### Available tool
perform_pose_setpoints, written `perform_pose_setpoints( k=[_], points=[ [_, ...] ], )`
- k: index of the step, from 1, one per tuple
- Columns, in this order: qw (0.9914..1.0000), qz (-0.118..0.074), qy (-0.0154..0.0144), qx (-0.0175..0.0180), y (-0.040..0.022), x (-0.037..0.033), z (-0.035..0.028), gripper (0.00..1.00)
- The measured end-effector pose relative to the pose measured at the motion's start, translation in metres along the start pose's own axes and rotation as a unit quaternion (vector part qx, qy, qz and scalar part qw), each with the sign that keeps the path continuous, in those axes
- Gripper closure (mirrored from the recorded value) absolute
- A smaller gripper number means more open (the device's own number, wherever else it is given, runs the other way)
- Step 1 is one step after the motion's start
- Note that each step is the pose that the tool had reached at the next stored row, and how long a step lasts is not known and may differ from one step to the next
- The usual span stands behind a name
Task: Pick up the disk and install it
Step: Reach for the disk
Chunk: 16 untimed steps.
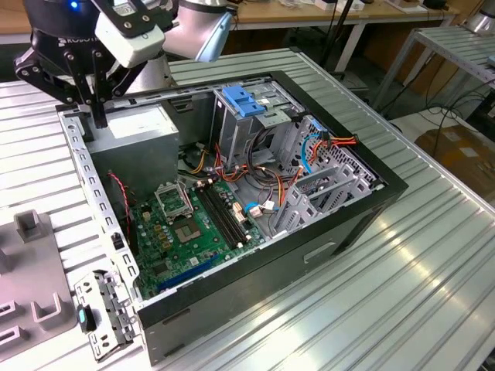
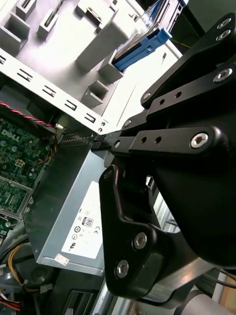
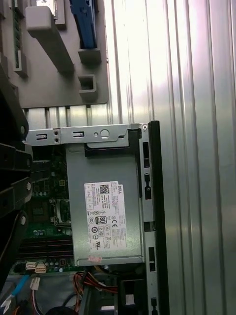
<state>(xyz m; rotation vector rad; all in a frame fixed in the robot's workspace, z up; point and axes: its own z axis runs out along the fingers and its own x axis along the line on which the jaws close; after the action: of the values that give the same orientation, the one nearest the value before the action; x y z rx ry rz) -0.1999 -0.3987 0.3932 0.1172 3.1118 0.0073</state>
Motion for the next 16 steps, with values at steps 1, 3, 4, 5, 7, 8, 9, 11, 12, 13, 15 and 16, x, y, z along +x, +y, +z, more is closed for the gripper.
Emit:
perform_pose_setpoints(
  k=[1,3,4,5,7,8,9,11,12,13,15,16],
  points=[
    [1.00000,0.000,0.0000,0.0000,-0.0002,0.0026,-0.0001,0.89],
    [1.00000,0.000,0.0000,0.0000,-0.0005,0.0065,-0.0002,0.89],
    [1.00000,0.000,0.0000,0.0000,-0.0007,0.0094,-0.0002,0.89],
    [1.00000,0.000,0.0000,0.0000,-0.0009,0.0114,-0.0003,0.89],
    [1.00000,0.000,0.0000,0.0000,-0.0012,0.0160,-0.0004,0.89],
    [1.00000,0.000,0.0000,0.0000,-0.0013,0.0174,-0.0005,0.89],
    [1.00000,0.000,0.0000,0.0000,-0.0014,0.0186,-0.0005,0.89],
    [1.00000,0.000,0.0000,0.0000,-0.0016,0.0210,-0.0006,0.89],
    [1.00000,0.000,0.0000,0.0000,-0.0017,0.0222,-0.0006,0.89],
    [1.00000,0.000,0.0000,0.0000,-0.0018,0.0233,-0.0006,0.89],
    [1.00000,0.000,0.0000,0.0000,-0.0020,0.0268,-0.0007,0.89],
    [1.00000,0.000,0.0000,0.0000,-0.0022,0.0286,-0.0008,0.89]
  ],
)
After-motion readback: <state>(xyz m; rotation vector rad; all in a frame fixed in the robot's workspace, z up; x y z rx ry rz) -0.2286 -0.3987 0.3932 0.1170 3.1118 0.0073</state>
